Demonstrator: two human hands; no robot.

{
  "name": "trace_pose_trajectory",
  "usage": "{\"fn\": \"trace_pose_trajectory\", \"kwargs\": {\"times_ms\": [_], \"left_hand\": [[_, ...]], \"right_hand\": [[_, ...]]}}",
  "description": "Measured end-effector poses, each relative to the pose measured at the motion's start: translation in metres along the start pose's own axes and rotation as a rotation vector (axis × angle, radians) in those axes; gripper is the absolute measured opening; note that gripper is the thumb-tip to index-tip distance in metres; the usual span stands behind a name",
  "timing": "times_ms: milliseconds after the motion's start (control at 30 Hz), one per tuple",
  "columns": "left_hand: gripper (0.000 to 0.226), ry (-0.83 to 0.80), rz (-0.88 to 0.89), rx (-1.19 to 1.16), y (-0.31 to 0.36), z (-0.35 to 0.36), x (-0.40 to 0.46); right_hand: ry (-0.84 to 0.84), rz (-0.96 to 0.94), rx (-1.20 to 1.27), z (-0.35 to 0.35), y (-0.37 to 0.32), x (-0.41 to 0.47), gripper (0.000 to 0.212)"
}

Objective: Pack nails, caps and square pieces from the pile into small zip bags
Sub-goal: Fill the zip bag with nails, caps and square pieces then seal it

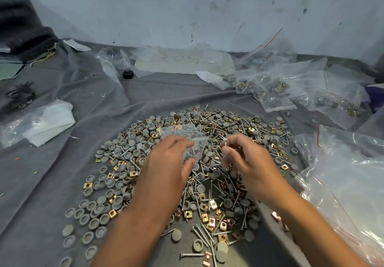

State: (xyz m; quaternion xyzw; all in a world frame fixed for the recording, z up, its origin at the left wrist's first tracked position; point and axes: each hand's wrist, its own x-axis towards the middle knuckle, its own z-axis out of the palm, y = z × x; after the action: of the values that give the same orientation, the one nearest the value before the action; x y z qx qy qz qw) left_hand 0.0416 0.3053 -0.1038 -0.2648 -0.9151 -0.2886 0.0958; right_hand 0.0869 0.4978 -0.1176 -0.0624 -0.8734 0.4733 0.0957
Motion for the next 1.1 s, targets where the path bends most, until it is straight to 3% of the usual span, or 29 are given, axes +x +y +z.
{"fn": "trace_pose_trajectory", "kwargs": {"times_ms": [67,167,400,600,767,1100], "left_hand": [[0.045,-0.011,0.011,-0.013,0.001,0.002,0.001],[0.049,-0.025,0.02,-0.047,0.001,0.005,0.001],[0.057,-0.046,0.034,-0.047,0.0,0.008,0.0],[0.056,-0.053,0.049,-0.058,0.0,0.01,0.0],[0.055,-0.067,0.061,-0.082,0.004,0.012,-0.001],[0.055,-0.009,0.026,-0.139,0.001,0.01,-0.001]], "right_hand": [[-0.005,-0.033,0.197,0.001,-0.011,-0.003,0.007],[0.019,-0.067,0.283,0.007,-0.018,-0.005,0.009],[0.202,-0.323,-0.13,0.014,-0.025,-0.012,0.018],[0.315,-0.346,-0.086,0.016,-0.03,-0.014,0.019],[0.432,-0.492,-0.218,0.02,-0.033,-0.016,0.021],[0.436,-0.448,-0.171,0.016,-0.028,-0.012,0.014]]}}
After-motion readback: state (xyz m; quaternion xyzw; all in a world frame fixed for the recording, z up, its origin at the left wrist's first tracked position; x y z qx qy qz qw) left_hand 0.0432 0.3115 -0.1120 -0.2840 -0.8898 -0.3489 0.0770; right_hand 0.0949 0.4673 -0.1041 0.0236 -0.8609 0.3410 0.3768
